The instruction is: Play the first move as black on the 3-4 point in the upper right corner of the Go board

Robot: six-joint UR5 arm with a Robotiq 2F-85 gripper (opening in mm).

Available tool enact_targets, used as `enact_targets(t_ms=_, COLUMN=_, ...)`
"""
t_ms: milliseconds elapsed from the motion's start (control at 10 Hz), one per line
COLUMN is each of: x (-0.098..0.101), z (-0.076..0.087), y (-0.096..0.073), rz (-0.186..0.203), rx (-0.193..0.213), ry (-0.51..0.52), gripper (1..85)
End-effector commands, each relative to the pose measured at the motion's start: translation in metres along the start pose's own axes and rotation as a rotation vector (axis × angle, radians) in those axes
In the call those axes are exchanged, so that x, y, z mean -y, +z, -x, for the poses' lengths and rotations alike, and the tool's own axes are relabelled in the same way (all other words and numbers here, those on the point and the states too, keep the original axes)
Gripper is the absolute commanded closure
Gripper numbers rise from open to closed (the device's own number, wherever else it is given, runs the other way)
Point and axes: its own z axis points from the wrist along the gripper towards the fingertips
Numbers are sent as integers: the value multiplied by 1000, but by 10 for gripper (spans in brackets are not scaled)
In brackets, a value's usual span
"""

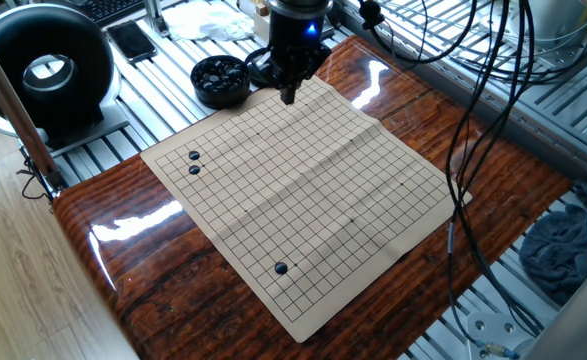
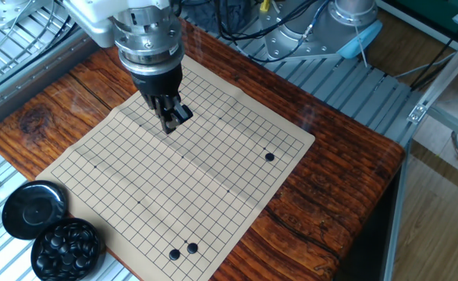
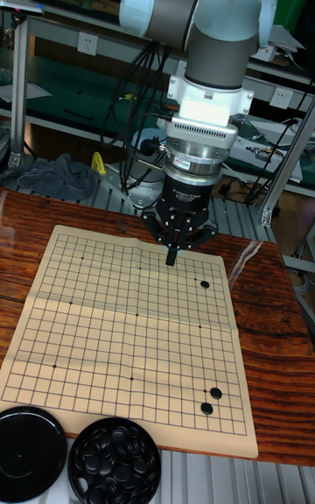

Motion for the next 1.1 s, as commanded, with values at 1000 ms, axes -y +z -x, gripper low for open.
enact_targets(t_ms=1000, x=35, z=115, y=17, rz=-93, rx=78, ry=-320, gripper=820)
